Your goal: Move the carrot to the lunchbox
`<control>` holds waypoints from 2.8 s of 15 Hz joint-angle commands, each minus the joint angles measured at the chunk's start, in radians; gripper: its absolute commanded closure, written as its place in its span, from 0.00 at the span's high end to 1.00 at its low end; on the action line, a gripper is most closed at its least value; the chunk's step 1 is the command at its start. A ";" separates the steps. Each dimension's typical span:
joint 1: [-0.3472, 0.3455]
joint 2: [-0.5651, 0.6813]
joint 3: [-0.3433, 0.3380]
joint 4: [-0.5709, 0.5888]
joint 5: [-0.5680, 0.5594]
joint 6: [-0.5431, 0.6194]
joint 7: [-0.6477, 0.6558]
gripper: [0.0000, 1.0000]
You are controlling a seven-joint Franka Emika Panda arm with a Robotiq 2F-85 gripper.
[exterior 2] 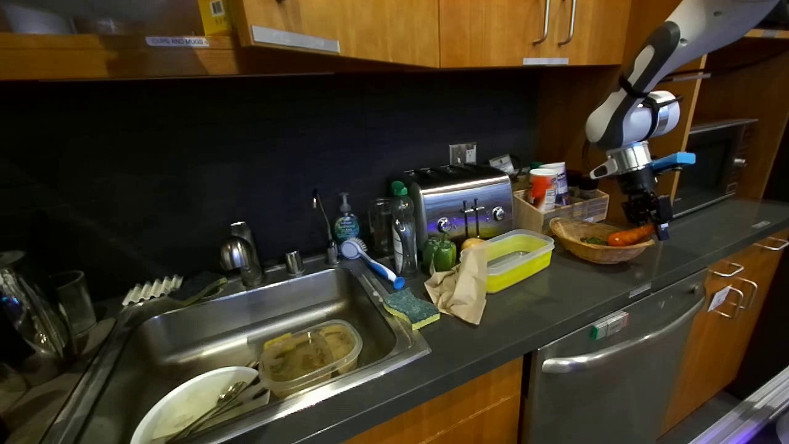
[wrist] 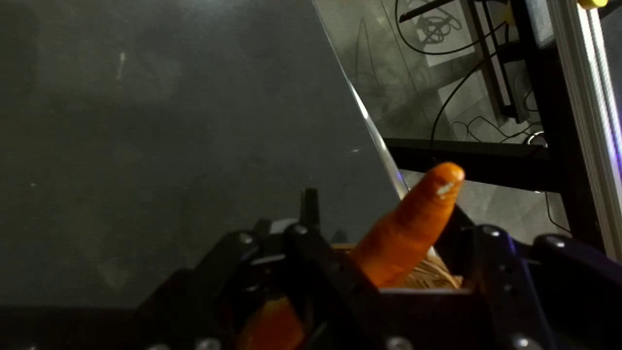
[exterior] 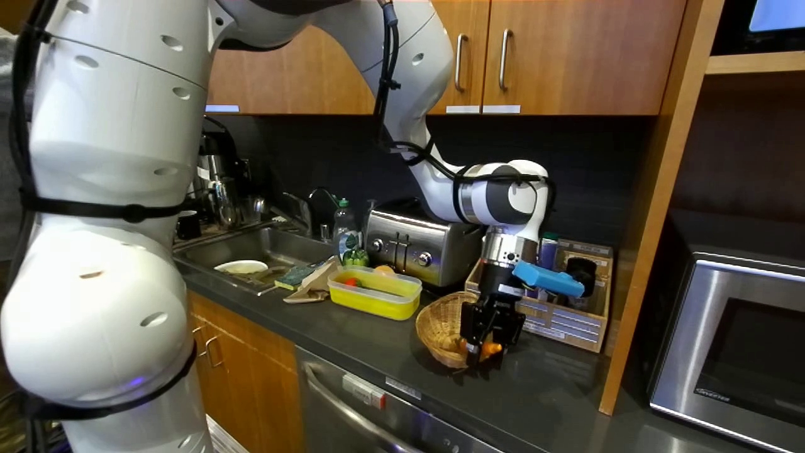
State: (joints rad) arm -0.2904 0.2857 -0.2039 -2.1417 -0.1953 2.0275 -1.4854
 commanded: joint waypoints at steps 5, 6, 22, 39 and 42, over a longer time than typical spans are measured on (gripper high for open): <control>-0.009 0.012 0.007 0.028 0.012 -0.009 0.000 0.02; -0.009 0.011 0.007 0.030 0.011 -0.011 0.001 0.06; 0.052 -0.129 0.022 0.001 -0.055 -0.062 0.144 0.06; 0.223 -0.243 0.156 -0.061 -0.134 -0.077 0.174 0.06; 0.249 -0.241 0.182 -0.058 -0.144 -0.081 0.164 0.06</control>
State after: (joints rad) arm -0.0621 0.0712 -0.0414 -2.1844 -0.3137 1.9475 -1.3090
